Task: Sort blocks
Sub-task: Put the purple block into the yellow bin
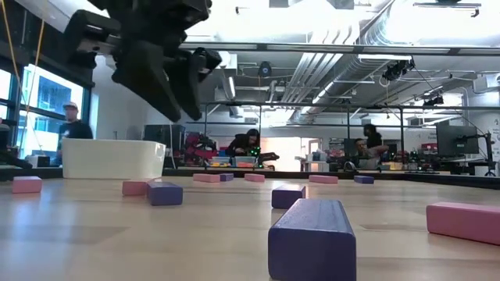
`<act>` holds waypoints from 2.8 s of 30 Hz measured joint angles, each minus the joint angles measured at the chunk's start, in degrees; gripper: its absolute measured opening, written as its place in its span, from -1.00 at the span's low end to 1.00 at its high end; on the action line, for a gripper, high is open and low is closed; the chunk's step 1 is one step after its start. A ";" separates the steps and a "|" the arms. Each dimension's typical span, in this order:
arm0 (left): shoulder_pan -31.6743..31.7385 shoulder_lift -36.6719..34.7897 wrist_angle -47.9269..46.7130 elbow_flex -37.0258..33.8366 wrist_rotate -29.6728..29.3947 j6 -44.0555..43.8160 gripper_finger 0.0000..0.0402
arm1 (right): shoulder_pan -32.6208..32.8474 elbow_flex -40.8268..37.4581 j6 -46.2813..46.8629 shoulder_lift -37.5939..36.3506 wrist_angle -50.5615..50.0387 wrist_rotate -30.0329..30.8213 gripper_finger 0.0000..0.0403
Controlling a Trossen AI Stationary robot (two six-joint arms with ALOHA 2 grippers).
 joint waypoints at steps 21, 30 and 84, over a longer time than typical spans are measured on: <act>1.86 18.01 -2.92 5.59 9.75 3.49 0.09 | 1.93 -0.07 6.78 2.39 -4.45 -0.83 -1.00; 2.57 14.55 -7.89 5.86 8.99 -4.51 0.03 | 1.83 -0.07 4.39 2.39 -4.49 -0.72 -1.00; -5.66 -4.27 -10.56 -13.03 7.31 -42.36 -0.78 | 0.62 -0.07 -2.79 2.39 -4.38 0.72 -1.00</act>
